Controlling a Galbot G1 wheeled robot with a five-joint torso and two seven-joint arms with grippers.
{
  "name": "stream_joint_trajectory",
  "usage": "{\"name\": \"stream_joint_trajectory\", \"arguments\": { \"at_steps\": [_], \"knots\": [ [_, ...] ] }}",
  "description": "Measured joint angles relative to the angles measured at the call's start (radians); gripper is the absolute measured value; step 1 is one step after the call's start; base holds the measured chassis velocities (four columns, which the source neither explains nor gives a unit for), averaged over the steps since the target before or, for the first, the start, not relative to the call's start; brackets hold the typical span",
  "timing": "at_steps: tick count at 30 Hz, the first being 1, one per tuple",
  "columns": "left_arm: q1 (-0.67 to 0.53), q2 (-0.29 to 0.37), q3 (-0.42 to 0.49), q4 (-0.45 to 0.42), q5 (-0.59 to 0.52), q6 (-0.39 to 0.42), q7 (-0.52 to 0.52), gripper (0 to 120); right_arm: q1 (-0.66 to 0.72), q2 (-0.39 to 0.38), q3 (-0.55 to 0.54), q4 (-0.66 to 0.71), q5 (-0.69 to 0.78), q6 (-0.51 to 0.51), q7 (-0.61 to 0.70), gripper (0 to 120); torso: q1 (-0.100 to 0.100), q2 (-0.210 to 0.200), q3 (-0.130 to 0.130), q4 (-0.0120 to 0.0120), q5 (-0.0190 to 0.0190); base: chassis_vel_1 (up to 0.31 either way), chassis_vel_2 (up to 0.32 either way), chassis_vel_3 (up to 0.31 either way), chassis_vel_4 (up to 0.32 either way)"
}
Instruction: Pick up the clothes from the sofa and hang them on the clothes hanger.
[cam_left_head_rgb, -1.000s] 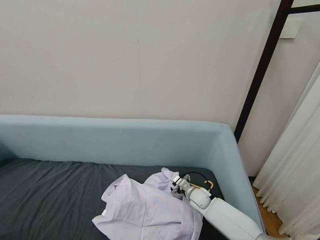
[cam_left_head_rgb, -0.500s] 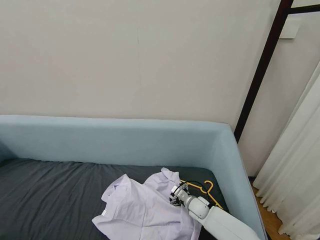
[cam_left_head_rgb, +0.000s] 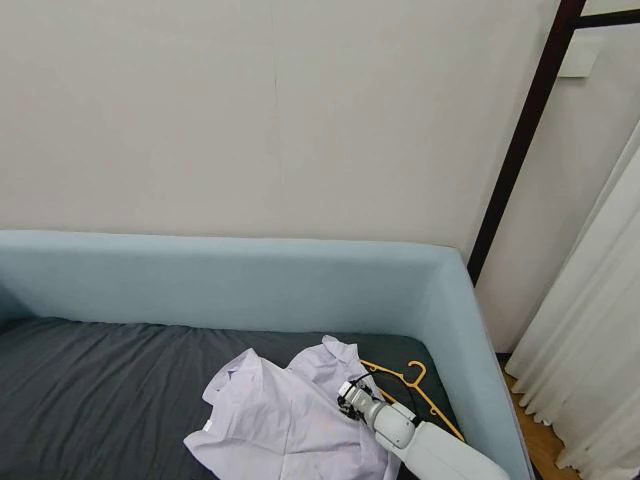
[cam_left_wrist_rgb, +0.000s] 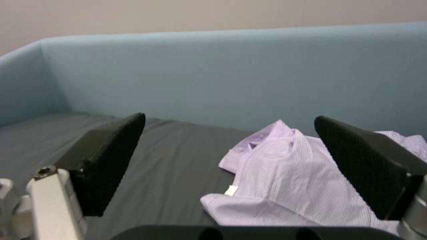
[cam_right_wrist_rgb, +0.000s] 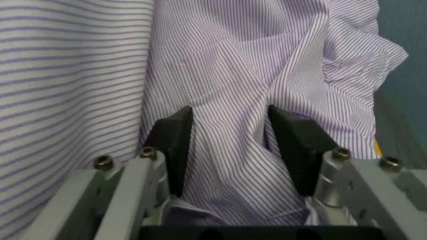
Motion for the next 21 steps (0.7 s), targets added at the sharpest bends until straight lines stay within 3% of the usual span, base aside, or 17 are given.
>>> {"name": "stream_joint_trajectory", "arguments": {
  "at_steps": [6,13,21],
  "knots": [
    [-0.001,0.000,0.000,0.000,0.000,0.000,0.000,100,-0.006,-0.003,0.000,0.005,0.000,0.000,0.004,29,0.000,0.000,0.000,0.0001,0.0001,0.000,0.000,0.000,0.000],
    [-0.004,-0.001,0.000,0.000,0.000,0.000,0.000,100,-0.008,-0.006,0.004,0.008,0.013,0.000,0.029,0,0.000,0.000,0.000,-0.0003,-0.0001,0.000,0.000,0.000,0.000],
    [-0.007,0.002,0.001,-0.003,-0.002,0.001,-0.002,100,-0.004,-0.040,0.021,0.075,0.078,-0.010,0.056,0,0.000,0.000,0.000,-0.0002,-0.0001,0.000,0.000,0.000,0.000]
  ]
}}
